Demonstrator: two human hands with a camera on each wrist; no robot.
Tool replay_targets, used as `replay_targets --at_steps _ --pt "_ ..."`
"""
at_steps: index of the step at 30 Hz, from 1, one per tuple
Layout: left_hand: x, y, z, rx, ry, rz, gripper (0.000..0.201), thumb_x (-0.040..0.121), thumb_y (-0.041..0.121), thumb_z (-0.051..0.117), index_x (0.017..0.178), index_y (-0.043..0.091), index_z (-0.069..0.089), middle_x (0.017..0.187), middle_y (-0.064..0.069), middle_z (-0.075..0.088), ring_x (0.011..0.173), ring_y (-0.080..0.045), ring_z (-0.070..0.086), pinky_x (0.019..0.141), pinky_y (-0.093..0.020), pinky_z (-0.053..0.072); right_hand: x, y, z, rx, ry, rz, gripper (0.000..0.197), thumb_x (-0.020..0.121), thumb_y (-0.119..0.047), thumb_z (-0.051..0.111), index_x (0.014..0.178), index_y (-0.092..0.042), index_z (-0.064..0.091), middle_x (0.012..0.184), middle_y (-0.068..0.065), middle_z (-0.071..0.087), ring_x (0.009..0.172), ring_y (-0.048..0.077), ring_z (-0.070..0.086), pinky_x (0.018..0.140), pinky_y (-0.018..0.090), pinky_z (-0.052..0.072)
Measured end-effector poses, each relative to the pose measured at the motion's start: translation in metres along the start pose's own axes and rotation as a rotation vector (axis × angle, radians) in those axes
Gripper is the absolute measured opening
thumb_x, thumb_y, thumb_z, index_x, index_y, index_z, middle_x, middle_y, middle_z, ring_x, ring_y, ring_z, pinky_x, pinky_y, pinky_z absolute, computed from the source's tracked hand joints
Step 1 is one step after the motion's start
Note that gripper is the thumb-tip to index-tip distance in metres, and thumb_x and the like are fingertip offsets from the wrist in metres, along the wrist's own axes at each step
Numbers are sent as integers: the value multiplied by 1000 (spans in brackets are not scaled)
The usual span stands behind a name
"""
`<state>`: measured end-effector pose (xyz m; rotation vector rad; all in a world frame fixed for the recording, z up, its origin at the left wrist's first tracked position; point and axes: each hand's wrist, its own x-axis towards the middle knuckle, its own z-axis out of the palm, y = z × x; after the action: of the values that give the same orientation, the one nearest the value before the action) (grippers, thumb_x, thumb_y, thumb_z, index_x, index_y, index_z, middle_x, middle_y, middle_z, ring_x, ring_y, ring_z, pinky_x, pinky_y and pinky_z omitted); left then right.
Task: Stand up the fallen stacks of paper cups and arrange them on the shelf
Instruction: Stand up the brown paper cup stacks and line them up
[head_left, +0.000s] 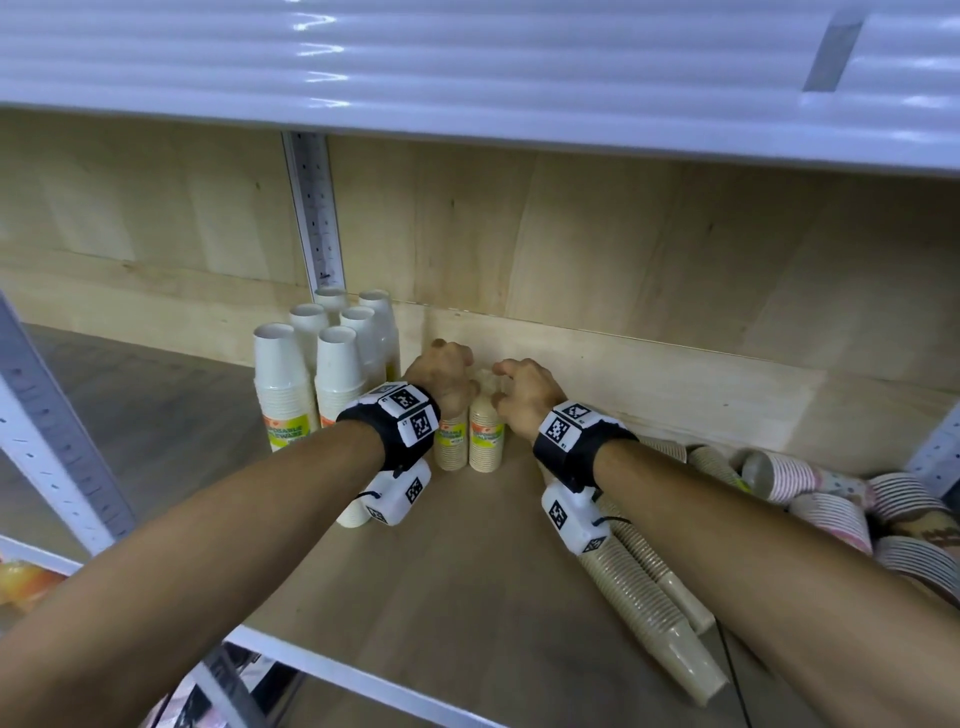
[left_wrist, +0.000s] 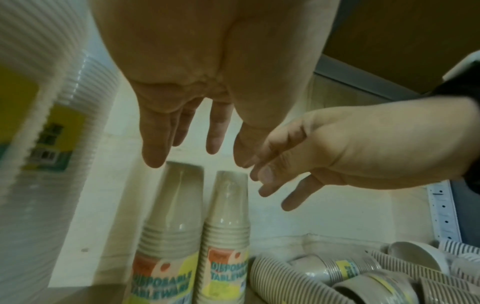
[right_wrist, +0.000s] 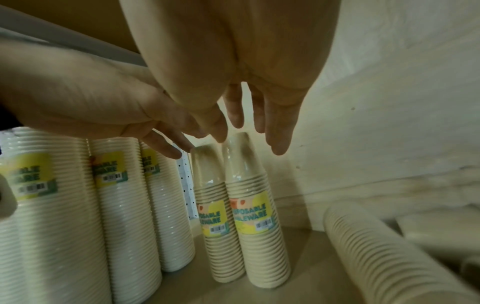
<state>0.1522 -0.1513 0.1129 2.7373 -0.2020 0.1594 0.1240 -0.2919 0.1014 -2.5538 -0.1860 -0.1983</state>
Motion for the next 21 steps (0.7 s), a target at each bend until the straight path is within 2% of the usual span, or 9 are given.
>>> replay_targets --at_steps 2,5,11,18,21 --pt "-2 2 -6 3 2 7 43 91 31 60 131 17 56 127 -8 54 109 -27 60 91 -37 52 -7 3 -10 -60 -21 -15 33 91 -15 58 124 -16 63 127 9 58 115 29 58 94 37 51" --pt "-6 7 -13 0 -4 54 47 91 39 61 133 20 54 130 -6 50 111 -26 58 86 -31 49 -18 12 -26 -128 -52 -24 25 88 -15 60 111 -17 68 118 4 63 108 26 61 88 34 51" --pt "-26 39 -23 3 -85 238 43 90 34 63 131 22 58 139 -4 52 125 -23 50 99 -32 42 -52 41 -59 -210 -71 48 29 88 -23 64 116 -16 67 125 5 61 113 24 58 92 27 45" --pt "-56 89 -2 0 -283 427 43 87 36 69 128 28 59 127 -3 57 113 -19 55 93 -29 45 -102 84 -89 -264 -129 214 24 86 -27 64 109 -23 66 114 -2 59 105 20 58 85 28 47" --pt "-72 108 17 -2 -375 517 44 84 33 73 126 29 61 121 -1 60 104 -16 56 87 -28 47 -126 99 -89 -262 -156 266 11 84 -27 65 95 -28 67 102 -5 62 96 20 62 77 29 51"
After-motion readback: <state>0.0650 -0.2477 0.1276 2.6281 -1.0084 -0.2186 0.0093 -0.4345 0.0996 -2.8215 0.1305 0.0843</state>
